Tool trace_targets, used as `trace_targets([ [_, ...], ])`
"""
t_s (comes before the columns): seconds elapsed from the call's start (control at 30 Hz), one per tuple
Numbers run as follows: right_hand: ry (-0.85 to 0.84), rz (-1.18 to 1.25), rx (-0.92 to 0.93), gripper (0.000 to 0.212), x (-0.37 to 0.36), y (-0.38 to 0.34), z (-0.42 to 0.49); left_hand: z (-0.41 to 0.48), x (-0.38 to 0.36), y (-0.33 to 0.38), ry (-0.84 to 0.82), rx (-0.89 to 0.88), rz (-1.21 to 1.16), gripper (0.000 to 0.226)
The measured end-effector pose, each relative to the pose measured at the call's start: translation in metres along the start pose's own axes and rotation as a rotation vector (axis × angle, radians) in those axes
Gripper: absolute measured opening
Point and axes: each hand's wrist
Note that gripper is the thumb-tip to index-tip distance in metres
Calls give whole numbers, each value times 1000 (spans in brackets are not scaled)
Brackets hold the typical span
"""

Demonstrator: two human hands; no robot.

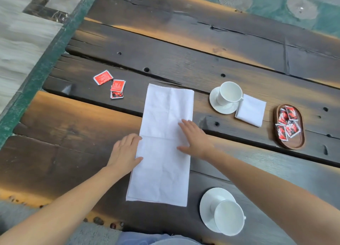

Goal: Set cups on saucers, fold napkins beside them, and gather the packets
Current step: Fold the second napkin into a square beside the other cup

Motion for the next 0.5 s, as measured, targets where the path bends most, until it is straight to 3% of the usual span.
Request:
trace_targets([
  [0.07,-115,-197,27,108,-16,8,-11,10,3,5,-59,-128,115,81],
  [0.17,-136,-255,-20,122,-29,16,-20,23,3,13,-198,-239,237,100],
  [0.27,-138,-249,-49,127,-35,20,-24,27,1,13,-321,-214,244,114],
  [0.5,-130,-251,-59,135,-35,40,-29,29,2,7,-368,-197,260,126],
])
Point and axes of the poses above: each hand's wrist, its own z-axis towards the middle knuckle, its own x-axis out of the back of the hand, y = z × x, and after that the axes turned 6 degrees about z, right-handed
